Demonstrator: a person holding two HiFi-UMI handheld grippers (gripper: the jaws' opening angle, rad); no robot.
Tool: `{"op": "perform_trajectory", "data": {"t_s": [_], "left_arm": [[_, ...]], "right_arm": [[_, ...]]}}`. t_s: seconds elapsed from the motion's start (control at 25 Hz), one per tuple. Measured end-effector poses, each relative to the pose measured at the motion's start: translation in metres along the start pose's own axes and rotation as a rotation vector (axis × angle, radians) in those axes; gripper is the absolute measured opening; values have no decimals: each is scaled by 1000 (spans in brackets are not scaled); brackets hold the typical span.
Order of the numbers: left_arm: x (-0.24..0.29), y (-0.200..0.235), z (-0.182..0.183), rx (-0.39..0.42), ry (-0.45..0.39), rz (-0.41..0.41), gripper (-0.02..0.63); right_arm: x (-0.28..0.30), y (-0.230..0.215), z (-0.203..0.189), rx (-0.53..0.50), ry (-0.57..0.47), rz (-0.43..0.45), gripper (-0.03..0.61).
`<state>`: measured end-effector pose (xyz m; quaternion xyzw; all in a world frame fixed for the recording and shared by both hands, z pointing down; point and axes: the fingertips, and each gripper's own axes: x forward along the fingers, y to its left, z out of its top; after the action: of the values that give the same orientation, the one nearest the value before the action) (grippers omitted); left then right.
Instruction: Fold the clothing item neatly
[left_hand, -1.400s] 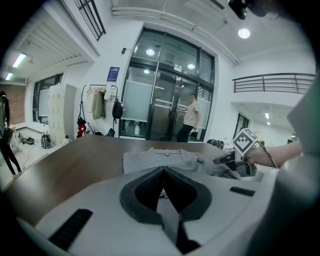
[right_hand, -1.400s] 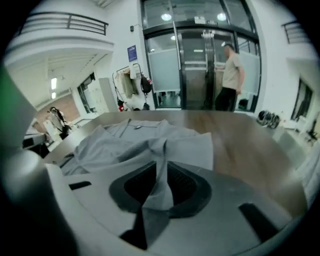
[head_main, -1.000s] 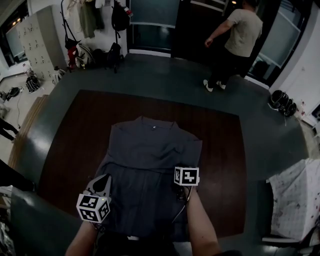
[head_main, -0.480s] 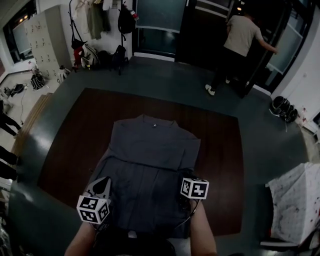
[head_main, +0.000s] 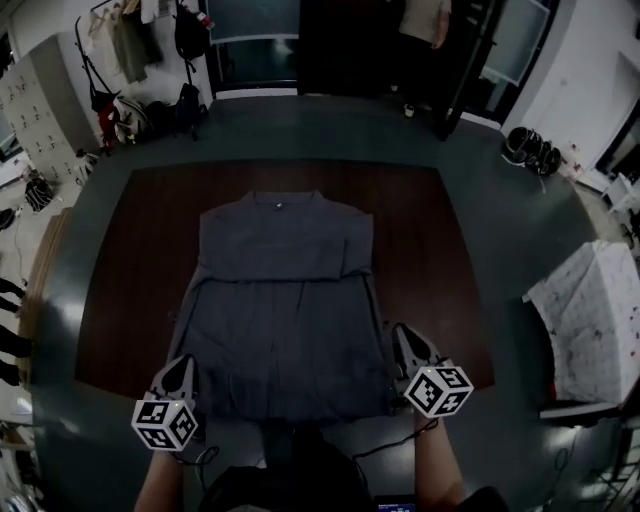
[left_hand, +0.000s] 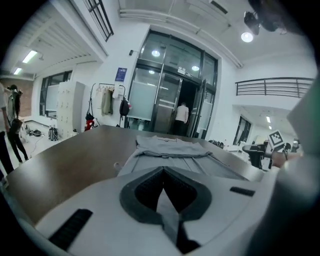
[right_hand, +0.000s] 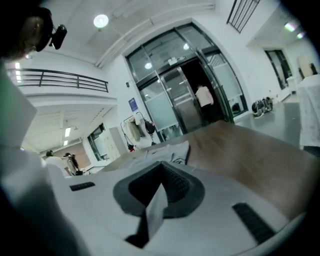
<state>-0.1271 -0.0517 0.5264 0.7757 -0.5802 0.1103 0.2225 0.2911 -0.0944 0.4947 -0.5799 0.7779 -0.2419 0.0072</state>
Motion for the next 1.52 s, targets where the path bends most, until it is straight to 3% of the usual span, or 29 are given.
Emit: {"op": "perform_trajectory", "data": {"t_s": [0.2, 0.32, 0.48, 0.6, 0.72, 0.88, 1.0, 1.12, 1.32, 1.52], "left_arm": [[-78, 22, -45, -23, -59, -19, 9], [-127, 32, -72, -10, -83, -32, 9], [-175, 36, -106, 7, -118, -63, 10], [-196, 28, -129, 34, -149, -116, 106], [-199, 22, -165, 105, -102, -133, 186], [-166, 32, -228, 244, 19, -104, 199], [-121, 56, -279, 225, 99, -97, 264], [-83, 83, -327, 206, 169, -91, 313], [-20, 126, -377, 68, 135, -73, 371], [40, 133, -405, 83, 73, -130, 428]], "right_arm": [[-109, -18, -40, 63, -122, -195, -9], [-172, -7, -92, 29, -77, -267, 6], [-231, 18, -171, -41, 80, -284, 80], [-247, 32, -228, -65, 183, -264, 124], [-240, 42, -274, -47, 244, -208, 133], [-201, 14, -322, -34, 316, -223, 133], [-172, -21, -367, -14, 416, -240, 133], [-148, -46, -405, -52, 495, -198, 147], [-108, -65, -453, -116, 520, -81, 237], [-64, -111, -481, -203, 477, -111, 322]]}}
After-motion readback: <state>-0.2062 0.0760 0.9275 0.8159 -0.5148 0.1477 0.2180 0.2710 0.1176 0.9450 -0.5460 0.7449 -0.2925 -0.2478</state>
